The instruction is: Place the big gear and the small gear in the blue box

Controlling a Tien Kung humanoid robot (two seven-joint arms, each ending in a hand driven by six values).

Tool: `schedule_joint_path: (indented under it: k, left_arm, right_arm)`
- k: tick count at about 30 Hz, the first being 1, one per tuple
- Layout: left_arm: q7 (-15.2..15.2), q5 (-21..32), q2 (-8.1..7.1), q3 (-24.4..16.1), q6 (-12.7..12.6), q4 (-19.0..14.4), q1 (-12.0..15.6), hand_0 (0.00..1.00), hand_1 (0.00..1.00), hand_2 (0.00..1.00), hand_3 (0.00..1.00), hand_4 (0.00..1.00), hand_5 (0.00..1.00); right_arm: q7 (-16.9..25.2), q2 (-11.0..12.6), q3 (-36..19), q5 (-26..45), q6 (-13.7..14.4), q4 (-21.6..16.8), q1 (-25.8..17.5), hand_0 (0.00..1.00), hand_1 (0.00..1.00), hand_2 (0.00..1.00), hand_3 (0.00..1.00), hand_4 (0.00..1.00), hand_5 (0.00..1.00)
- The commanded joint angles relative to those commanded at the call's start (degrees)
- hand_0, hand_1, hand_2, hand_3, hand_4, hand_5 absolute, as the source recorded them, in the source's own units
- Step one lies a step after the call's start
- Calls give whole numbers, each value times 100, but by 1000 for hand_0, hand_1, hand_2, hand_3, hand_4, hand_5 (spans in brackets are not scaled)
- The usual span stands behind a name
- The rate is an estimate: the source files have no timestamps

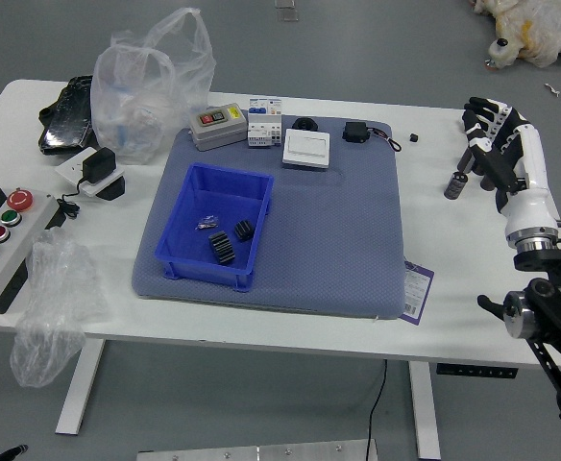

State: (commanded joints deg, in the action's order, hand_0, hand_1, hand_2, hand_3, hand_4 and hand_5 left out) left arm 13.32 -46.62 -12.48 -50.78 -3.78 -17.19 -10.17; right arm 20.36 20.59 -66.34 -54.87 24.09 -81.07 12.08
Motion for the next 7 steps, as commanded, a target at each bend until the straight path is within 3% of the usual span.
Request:
schedule_joint_path:
  k: [1,7]
  left_arm:
    - [0,5,-2,3,-1,0,5,654,594,584,730,743,602]
    - [14,-1,7,-4,-5,-4,24,654,594,584,730,743,602]
  right_arm:
    - [3,-2,4,11,-17,-4,-6,564,561,530,680,881,348]
    - [-69,10,49,-144,-94,3,-12,564,561,530,680,881,348]
